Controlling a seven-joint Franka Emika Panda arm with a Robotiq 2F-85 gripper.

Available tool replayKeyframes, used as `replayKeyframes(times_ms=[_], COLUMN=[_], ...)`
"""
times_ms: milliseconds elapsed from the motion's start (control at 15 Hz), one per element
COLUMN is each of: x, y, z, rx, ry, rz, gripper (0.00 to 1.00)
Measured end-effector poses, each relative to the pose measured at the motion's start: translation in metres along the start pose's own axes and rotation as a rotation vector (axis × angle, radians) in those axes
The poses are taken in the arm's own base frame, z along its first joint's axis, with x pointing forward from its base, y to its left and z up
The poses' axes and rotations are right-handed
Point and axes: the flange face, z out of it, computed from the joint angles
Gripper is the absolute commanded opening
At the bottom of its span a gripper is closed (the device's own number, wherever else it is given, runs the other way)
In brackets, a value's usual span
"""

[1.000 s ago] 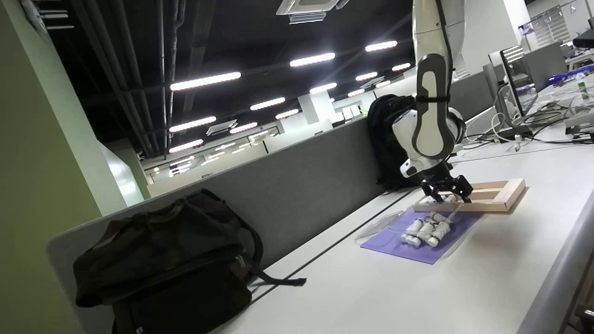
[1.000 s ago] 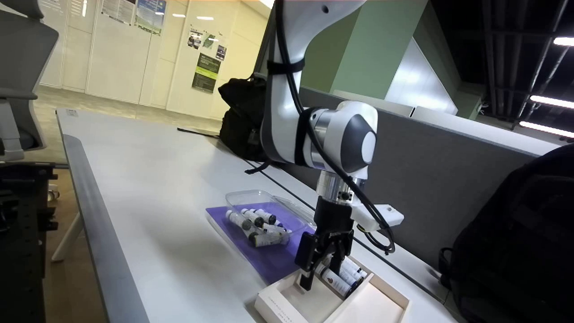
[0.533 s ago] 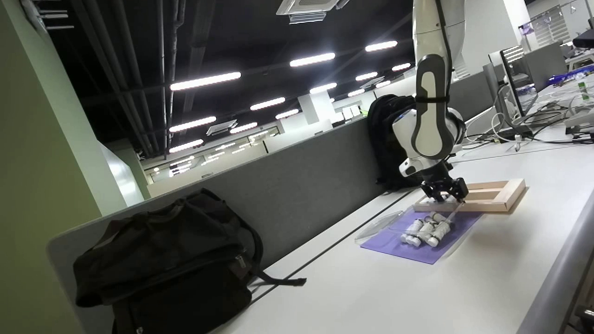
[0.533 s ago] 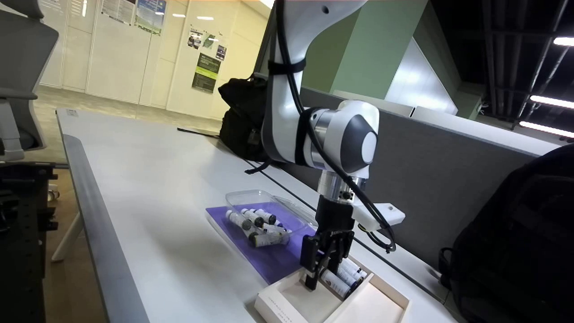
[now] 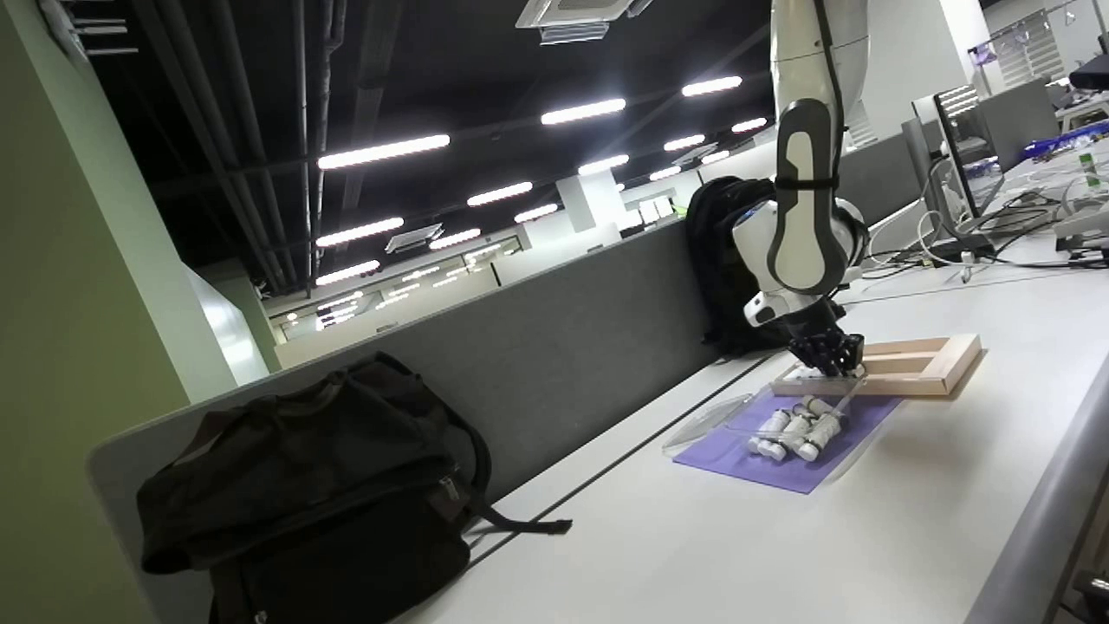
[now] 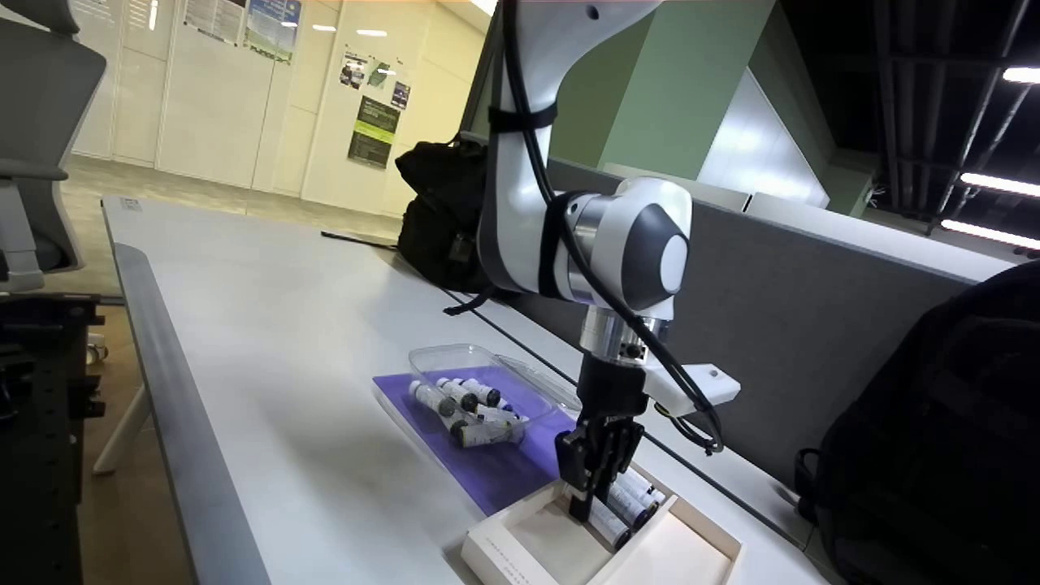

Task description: Take a bottle from the tray and put it in the clear container

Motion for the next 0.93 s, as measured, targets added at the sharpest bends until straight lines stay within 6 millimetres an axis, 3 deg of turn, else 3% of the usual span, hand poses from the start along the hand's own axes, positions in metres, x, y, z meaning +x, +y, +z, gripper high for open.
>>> replayKeyframes(times_ms=[200, 600, 933], x=[-0.002, -0.009, 0.032], y=[0.003, 0.017, 0.024], z=[-0.007, -0.065, -0.082], rx=[-0.013, -0.084, -0.096], ry=[-0.002, -0.011, 0.086], rz=[0.002, -0.015, -0.116], gripper=[0.07, 0.07, 0.07])
